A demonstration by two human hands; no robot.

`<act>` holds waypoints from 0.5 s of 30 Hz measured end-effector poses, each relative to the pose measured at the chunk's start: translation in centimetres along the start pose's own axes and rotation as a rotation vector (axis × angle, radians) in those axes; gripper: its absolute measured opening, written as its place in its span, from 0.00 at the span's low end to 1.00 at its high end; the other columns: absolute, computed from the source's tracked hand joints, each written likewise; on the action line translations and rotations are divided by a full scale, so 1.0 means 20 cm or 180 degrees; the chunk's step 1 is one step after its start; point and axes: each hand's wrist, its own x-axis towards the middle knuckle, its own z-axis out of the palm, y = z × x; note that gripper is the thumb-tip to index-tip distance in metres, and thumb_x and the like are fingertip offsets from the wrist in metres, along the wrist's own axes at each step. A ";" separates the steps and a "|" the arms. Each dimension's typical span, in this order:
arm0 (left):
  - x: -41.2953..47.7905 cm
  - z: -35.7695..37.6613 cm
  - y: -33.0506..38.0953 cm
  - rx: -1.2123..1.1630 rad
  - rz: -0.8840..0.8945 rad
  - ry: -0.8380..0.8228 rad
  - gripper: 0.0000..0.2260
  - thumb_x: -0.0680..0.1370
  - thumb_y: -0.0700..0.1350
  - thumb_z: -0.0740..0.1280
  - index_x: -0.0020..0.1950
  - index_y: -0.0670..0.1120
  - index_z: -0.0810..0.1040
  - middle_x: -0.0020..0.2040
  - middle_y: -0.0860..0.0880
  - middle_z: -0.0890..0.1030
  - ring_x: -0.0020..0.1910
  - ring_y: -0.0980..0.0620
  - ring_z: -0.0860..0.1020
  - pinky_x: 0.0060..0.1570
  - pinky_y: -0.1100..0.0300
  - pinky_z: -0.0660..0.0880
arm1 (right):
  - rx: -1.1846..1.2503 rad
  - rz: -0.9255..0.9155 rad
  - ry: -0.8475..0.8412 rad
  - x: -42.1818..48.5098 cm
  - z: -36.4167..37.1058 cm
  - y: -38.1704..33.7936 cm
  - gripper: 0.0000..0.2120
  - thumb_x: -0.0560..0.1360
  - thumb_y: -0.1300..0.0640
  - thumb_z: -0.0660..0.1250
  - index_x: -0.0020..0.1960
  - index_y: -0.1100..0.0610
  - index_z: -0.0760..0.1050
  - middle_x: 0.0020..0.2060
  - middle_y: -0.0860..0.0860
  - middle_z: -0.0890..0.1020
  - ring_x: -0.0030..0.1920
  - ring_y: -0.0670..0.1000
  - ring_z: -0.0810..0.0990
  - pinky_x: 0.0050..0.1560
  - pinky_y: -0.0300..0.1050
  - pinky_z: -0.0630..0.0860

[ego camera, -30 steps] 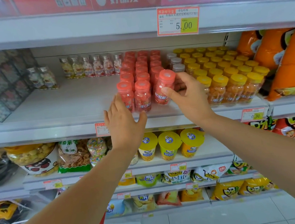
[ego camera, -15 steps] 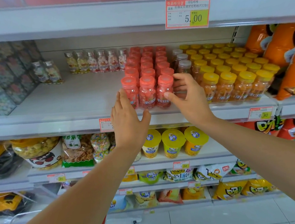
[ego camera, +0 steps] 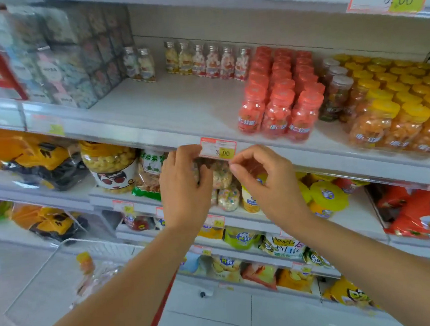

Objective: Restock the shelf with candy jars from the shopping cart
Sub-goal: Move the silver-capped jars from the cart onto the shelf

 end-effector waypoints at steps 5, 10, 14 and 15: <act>-0.19 -0.29 -0.44 0.0083 -0.0710 -0.0020 0.10 0.77 0.38 0.63 0.54 0.49 0.78 0.47 0.54 0.80 0.46 0.55 0.77 0.47 0.53 0.77 | 0.0370 0.0086 -0.0900 -0.10 0.52 -0.04 0.05 0.78 0.60 0.66 0.44 0.59 0.78 0.33 0.49 0.79 0.33 0.48 0.77 0.36 0.45 0.74; -0.41 -0.60 -0.97 0.0463 -0.1352 0.0056 0.08 0.76 0.39 0.65 0.50 0.52 0.80 0.45 0.56 0.81 0.43 0.56 0.77 0.43 0.58 0.73 | 0.0561 0.0407 -0.1545 -0.23 1.13 -0.04 0.08 0.78 0.56 0.64 0.44 0.59 0.78 0.32 0.50 0.80 0.32 0.48 0.77 0.36 0.46 0.74; -0.59 -0.84 -1.38 0.0767 -0.1907 -0.0088 0.08 0.73 0.37 0.67 0.47 0.49 0.80 0.45 0.53 0.81 0.44 0.50 0.78 0.42 0.58 0.70 | 0.0261 0.0677 -0.2228 -0.38 1.58 0.05 0.04 0.77 0.58 0.66 0.45 0.56 0.79 0.32 0.43 0.78 0.30 0.41 0.73 0.36 0.37 0.70; -0.62 -0.89 -1.46 0.0854 -0.2058 -0.0163 0.08 0.73 0.38 0.67 0.49 0.49 0.81 0.46 0.51 0.81 0.46 0.48 0.78 0.44 0.56 0.71 | 0.0128 0.0724 -0.2407 -0.41 1.67 0.08 0.03 0.77 0.59 0.67 0.47 0.56 0.79 0.34 0.45 0.79 0.31 0.41 0.73 0.37 0.37 0.70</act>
